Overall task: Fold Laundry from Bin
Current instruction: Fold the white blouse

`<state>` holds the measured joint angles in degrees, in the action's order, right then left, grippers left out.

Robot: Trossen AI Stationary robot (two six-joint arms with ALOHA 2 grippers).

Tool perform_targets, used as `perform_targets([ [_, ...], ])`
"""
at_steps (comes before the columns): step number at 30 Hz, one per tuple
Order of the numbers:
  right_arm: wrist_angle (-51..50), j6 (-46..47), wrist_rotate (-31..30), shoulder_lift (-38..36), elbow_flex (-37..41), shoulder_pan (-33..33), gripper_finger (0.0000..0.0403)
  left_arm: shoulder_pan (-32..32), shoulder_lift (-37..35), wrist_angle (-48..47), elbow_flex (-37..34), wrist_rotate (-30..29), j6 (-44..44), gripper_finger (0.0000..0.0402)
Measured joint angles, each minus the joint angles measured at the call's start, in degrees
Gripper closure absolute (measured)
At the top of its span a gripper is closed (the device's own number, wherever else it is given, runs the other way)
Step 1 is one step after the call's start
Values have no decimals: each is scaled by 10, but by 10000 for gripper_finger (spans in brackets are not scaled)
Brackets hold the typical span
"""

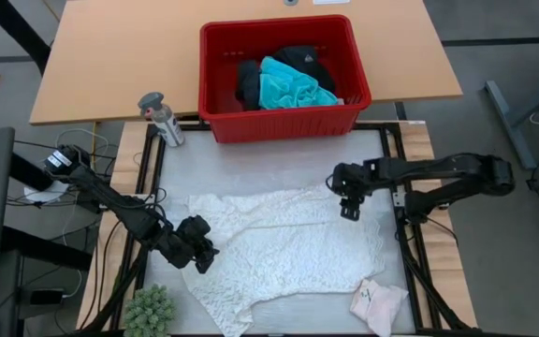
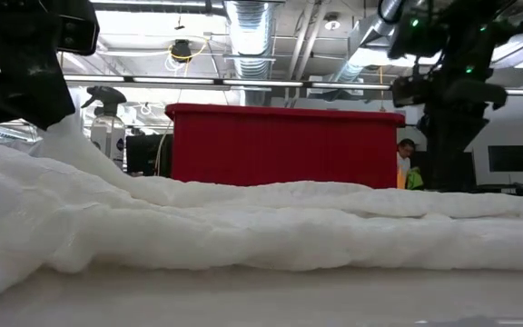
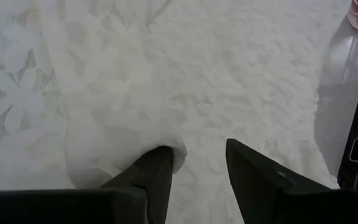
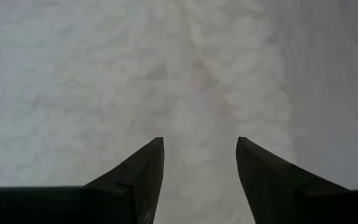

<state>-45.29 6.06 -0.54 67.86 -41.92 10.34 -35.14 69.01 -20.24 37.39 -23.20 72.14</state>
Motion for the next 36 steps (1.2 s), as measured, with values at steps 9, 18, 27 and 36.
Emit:
perform_targets([
  [9,20,-39,20,55,0,37,182,0,0,-5,0,0,1,264],
  [18,29,-65,17,131,0,37,206,0,0,-6,0,8,12,264],
  [27,-13,-43,19,106,-33,33,384,0,0,-13,0,18,12,264],
  [36,-125,39,-75,72,-124,33,384,0,-5,9,0,39,73,264],
])
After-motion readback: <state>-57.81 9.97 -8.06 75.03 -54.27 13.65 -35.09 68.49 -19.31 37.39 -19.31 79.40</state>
